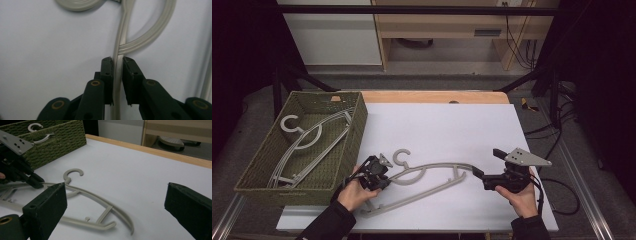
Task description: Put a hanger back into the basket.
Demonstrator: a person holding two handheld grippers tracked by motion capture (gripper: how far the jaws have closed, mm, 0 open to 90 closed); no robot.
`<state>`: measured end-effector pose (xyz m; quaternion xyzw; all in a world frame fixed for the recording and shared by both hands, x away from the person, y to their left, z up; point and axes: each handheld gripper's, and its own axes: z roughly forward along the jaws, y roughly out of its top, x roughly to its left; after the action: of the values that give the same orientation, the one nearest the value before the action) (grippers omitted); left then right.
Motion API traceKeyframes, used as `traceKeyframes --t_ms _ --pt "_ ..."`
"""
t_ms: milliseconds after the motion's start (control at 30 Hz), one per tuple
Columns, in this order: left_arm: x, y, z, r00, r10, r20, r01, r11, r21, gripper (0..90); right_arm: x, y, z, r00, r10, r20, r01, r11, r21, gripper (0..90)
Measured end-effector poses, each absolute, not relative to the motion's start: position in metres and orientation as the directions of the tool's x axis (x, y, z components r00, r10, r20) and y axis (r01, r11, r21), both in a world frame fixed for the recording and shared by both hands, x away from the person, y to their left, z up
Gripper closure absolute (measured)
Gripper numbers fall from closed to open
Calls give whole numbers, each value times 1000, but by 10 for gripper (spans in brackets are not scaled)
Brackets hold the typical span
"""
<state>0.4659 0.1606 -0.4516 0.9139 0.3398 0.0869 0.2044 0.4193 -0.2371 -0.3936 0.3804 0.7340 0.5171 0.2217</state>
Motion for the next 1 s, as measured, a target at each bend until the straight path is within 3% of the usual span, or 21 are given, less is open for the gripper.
traceKeyframes --t_ms 267,367,533,667,1000 --pt "462 160 -451 746 666 6 602 -679 420 800 418 -238 -392 -615 786 70 327 174 929 48" --pt "462 160 -451 762 647 -8 593 -693 410 731 419 -238 -393 -615 786 66 325 177 929 48" --pt "459 160 -449 757 654 0 605 -701 377 721 418 -238 -392 -618 784 67 325 177 929 48" --pt "457 163 -450 733 680 -17 636 -676 372 730 418 -238 -392 -614 786 70 326 172 930 48" --pt "446 153 -450 698 714 57 646 -662 379 819 418 -235 -392 -617 784 69 328 176 928 47"
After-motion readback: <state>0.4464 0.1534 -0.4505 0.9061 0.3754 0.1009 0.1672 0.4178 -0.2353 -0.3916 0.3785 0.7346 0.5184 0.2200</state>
